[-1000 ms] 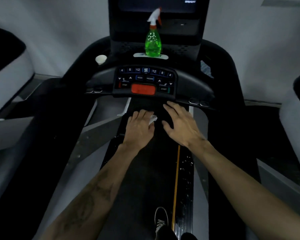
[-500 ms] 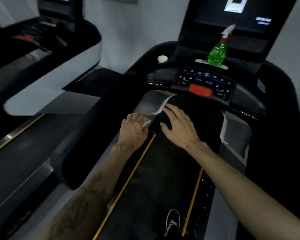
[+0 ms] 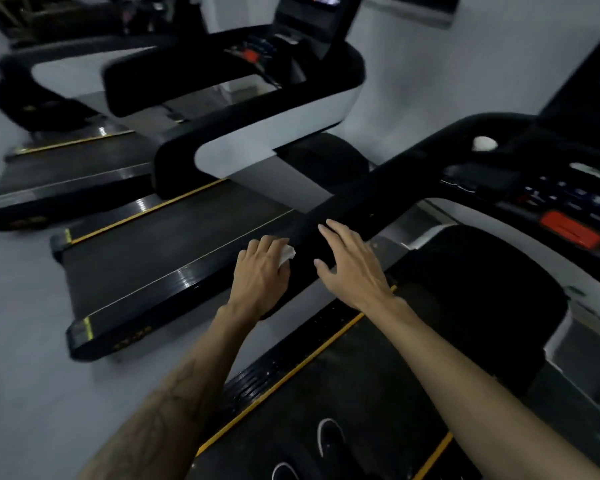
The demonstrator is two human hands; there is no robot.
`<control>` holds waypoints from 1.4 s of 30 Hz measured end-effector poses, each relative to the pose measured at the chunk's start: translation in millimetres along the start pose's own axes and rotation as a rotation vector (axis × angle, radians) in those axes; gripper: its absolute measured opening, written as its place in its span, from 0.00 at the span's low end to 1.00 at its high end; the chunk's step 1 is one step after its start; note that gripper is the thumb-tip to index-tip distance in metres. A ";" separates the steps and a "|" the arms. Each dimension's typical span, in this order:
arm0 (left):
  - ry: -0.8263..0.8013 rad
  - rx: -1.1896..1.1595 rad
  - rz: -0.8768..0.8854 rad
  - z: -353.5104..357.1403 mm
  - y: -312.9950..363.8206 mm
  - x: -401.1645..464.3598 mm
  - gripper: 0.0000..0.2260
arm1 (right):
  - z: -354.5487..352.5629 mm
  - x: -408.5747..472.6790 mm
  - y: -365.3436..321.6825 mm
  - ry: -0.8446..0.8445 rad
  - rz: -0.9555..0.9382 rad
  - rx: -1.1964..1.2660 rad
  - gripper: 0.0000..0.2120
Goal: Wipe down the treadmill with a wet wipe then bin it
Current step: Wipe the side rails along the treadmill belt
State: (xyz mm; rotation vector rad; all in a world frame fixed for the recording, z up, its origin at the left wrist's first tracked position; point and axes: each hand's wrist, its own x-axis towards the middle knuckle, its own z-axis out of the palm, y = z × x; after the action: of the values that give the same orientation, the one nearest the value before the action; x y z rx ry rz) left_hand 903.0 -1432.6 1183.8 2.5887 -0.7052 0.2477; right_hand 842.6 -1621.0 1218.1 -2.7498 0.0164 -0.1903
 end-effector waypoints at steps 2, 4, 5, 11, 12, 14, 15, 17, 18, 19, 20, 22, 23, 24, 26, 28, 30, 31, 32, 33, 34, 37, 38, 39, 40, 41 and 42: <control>0.009 0.022 -0.062 -12.5 -25.6 -9.9 0.16 | 13.3 13.7 -21.6 -0.011 -0.058 -0.006 0.32; 0.017 0.049 -0.108 -23.0 -49.4 -17.7 0.18 | 27.4 28.9 -42.0 -0.020 -0.116 -0.001 0.32; 0.022 0.061 -0.134 -27.3 -60.1 -20.1 0.18 | 34.4 36.7 -51.5 -0.024 -0.145 0.006 0.32; 0.046 0.108 -0.257 -44.6 -112.1 -24.3 0.17 | 71.1 80.9 -100.8 -0.075 -0.280 0.061 0.32; 0.042 0.113 -0.277 -46.4 -119.2 -24.8 0.18 | 75.5 87.0 -107.4 -0.084 -0.299 0.061 0.32; 0.037 0.124 -0.301 -50.7 -131.9 -25.5 0.19 | 83.9 97.9 -119.2 -0.100 -0.333 0.060 0.32; 0.041 0.128 -0.308 -53.0 -137.9 -25.2 0.19 | 87.8 103.6 -124.3 -0.103 -0.345 0.057 0.32; 0.045 0.124 -0.330 -58.4 -150.2 -25.1 0.19 | 96.1 113.3 -133.3 -0.107 -0.347 0.054 0.32; 0.039 0.118 -0.342 -60.2 -156.2 -26.8 0.20 | 100.2 115.2 -136.9 -0.113 -0.339 0.050 0.32; 0.035 0.113 -0.352 -61.6 -162.1 -28.8 0.20 | 104.1 116.3 -140.7 -0.122 -0.328 0.050 0.32; 0.032 0.111 -0.353 -63.3 -168.0 -30.6 0.19 | 107.4 117.2 -144.9 -0.124 -0.319 0.052 0.32; 0.019 0.100 -0.338 -67.6 -181.4 -32.2 0.19 | 113.9 120.4 -154.0 -0.114 -0.306 0.057 0.32; 0.005 0.094 -0.323 -68.9 -188.6 -32.6 0.19 | 117.9 122.0 -158.0 -0.109 -0.293 0.058 0.32; -0.010 0.096 -0.303 -69.6 -195.6 -33.3 0.19 | 122.2 123.0 -162.1 -0.104 -0.273 0.059 0.32; -0.037 0.098 -0.256 -69.9 -209.0 -33.4 0.19 | 130.5 124.0 -169.1 -0.089 -0.227 0.055 0.32; -0.053 0.091 -0.210 -69.0 -222.6 -31.2 0.18 | 137.8 124.1 -175.5 -0.065 -0.171 0.063 0.32; -0.063 0.080 -0.176 -68.0 -233.0 -25.2 0.17 | 142.8 125.2 -178.7 -0.048 -0.119 0.069 0.32; -0.077 0.070 -0.160 -67.0 -236.6 -22.0 0.17 | 145.3 125.8 -178.6 -0.045 -0.098 0.064 0.32; -0.089 0.064 -0.143 -65.3 -239.3 -19.7 0.17 | 147.6 125.8 -178.1 -0.045 -0.079 0.057 0.32; -0.099 0.062 -0.127 -63.2 -241.4 -17.5 0.17 | 150.4 126.6 -177.2 -0.049 -0.061 0.051 0.33; -0.107 0.062 -0.111 -60.9 -243.9 -14.3 0.17 | 153.2 128.5 -176.3 -0.057 -0.042 0.049 0.33; -0.128 0.053 -0.065 -48.8 -252.5 0.3 0.17 | 162.8 138.5 -171.1 -0.077 0.009 0.099 0.33; -0.127 0.051 -0.056 -44.7 -254.6 6.6 0.17 | 166.1 142.8 -169.3 -0.083 0.027 0.119 0.33; -0.127 0.051 -0.054 -41.3 -256.8 14.0 0.17 | 169.6 147.8 -167.0 -0.088 0.046 0.132 0.33; -0.128 0.053 -0.049 -37.8 -258.7 20.0 0.17 | 173.2 150.6 -165.1 -0.099 0.058 0.136 0.33; -0.126 0.054 -0.047 -33.9 -260.3 23.2 0.17 | 178.3 151.6 -163.4 -0.114 0.063 0.134 0.33; -0.122 0.055 -0.044 -30.1 -262.1 26.0 0.17 | 183.5 153.0 -162.1 -0.122 0.064 0.130 0.33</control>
State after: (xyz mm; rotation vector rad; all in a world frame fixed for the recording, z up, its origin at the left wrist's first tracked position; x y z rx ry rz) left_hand 1059.3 -1227.9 1120.9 2.6866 -0.6922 0.0979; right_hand 1016.6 -1407.9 1130.5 -2.6216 0.0575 -0.0055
